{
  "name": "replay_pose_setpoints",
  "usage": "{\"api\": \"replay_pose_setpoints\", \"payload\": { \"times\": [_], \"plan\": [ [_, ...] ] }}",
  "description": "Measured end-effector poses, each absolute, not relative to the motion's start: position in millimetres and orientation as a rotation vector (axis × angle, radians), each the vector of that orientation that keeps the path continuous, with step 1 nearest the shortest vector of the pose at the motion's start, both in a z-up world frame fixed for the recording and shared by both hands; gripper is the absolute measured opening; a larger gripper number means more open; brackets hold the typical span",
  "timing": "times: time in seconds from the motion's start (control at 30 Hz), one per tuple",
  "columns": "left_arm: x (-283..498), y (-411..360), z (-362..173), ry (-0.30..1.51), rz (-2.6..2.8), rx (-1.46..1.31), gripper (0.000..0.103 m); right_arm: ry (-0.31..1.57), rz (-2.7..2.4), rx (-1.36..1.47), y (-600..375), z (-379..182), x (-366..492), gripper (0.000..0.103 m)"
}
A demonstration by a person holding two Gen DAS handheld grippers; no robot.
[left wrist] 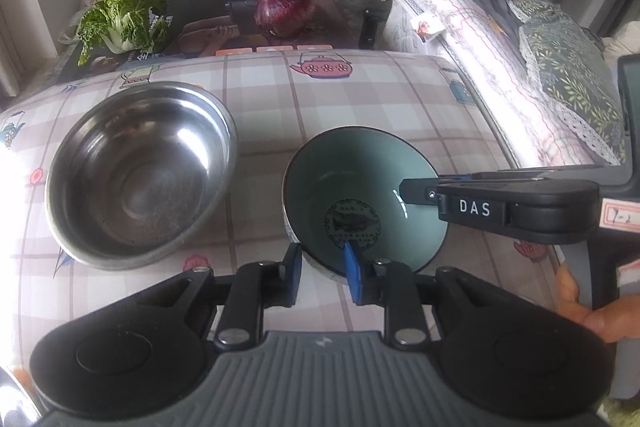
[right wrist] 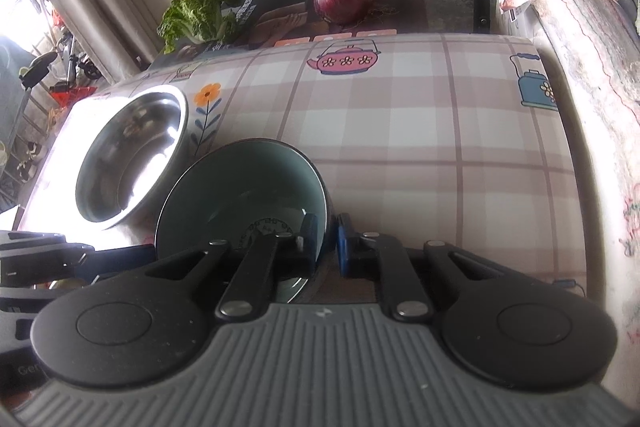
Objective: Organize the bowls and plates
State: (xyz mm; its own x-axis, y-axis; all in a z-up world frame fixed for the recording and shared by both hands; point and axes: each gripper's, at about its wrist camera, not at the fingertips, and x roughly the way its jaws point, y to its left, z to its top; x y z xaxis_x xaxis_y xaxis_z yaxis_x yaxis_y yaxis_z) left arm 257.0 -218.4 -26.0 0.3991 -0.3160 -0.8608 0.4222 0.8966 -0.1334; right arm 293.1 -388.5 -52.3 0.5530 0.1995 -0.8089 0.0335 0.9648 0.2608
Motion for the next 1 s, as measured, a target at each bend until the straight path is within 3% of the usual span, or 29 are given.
{"api": "replay_pose_setpoints", "payload": {
  "times": [1.0],
  "plan": [
    [278, -233, -47, 1.137, -0.407, 0.128, 0.024, 0.987, 0.098, 0.302, -391, -59, 289, 0.010]
  ]
}}
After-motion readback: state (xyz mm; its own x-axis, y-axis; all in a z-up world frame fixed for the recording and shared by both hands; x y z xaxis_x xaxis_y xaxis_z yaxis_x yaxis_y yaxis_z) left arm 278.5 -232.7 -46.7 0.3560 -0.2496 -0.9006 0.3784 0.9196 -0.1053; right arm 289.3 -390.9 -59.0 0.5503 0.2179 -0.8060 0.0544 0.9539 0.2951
